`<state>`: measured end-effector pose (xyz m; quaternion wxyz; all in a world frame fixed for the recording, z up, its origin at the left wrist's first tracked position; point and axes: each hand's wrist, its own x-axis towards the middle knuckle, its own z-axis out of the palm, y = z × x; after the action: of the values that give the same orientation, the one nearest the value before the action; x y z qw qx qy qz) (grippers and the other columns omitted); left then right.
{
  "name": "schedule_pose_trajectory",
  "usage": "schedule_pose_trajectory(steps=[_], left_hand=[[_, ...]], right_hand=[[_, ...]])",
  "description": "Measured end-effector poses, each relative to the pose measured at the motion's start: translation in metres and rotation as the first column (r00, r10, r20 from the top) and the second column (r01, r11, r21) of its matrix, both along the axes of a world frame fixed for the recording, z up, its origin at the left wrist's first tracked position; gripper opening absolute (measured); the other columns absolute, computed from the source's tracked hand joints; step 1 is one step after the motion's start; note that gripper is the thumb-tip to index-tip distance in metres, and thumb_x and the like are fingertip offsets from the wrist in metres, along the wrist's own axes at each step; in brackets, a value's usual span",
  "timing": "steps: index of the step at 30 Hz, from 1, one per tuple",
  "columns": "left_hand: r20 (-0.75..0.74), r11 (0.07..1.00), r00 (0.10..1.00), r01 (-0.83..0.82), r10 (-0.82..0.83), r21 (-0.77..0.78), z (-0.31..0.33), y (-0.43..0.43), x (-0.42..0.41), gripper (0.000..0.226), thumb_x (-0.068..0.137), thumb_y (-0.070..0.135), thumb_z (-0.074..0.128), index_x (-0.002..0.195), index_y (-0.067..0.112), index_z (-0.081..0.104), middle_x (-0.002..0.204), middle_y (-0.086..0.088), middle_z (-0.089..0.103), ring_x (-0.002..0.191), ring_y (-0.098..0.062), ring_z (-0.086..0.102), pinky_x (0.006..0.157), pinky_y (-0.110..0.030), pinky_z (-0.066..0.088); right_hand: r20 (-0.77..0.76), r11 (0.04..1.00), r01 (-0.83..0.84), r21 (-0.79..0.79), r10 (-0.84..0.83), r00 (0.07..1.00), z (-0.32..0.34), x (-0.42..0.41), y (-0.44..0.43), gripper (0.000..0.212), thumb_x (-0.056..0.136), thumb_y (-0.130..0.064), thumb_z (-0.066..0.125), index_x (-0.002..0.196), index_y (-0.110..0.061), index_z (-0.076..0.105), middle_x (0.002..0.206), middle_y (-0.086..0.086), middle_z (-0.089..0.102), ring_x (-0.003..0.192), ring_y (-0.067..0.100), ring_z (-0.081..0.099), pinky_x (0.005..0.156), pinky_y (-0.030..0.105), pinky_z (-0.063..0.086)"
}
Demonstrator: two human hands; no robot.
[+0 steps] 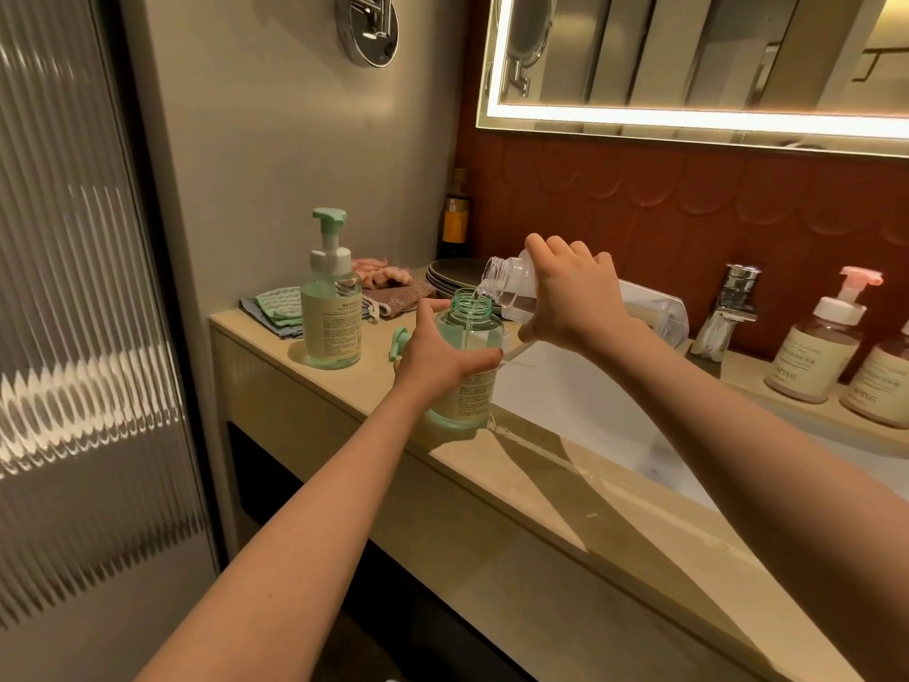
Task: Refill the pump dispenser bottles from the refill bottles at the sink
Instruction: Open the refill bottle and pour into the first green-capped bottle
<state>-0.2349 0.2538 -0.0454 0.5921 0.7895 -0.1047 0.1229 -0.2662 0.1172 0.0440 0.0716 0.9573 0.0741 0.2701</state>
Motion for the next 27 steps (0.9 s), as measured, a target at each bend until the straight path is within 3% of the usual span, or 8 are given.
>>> schedule_pose_trajectory(steps=[14,27], left_hand=[[0.000,1.000,1.000,-0.015,0.015,0.020,-0.0003,-0.0011,0.0002,0.080,0.068,0.031,0.080,0.127,0.024,0.028,0.130,-0.007,0.048,0.118,-0.026,0.046,0.100,-0.048,0.040],[0.009,1.000,1.000,-0.014,0.014,0.001,-0.0002,-0.0011,-0.0012,0.079,0.069,0.027,0.080,0.129,0.021,0.029,0.130,-0.007,0.046,0.117,-0.024,0.045,0.093,-0.037,0.040]], right_hand=[[-0.013,1.000,0.002,-0.006,-0.002,1.000,0.0014,-0.0008,0.0018,0.085,0.067,-0.036,0.081,0.133,-0.014,0.033,0.124,0.007,0.048,0.111,0.025,0.044,0.093,0.039,0.037],[0.006,1.000,0.012,-0.024,-0.012,1.000,0.0000,0.0006,0.0007,0.086,0.064,-0.036,0.082,0.132,-0.014,0.034,0.122,0.007,0.049,0.109,0.026,0.045,0.090,0.039,0.037]])
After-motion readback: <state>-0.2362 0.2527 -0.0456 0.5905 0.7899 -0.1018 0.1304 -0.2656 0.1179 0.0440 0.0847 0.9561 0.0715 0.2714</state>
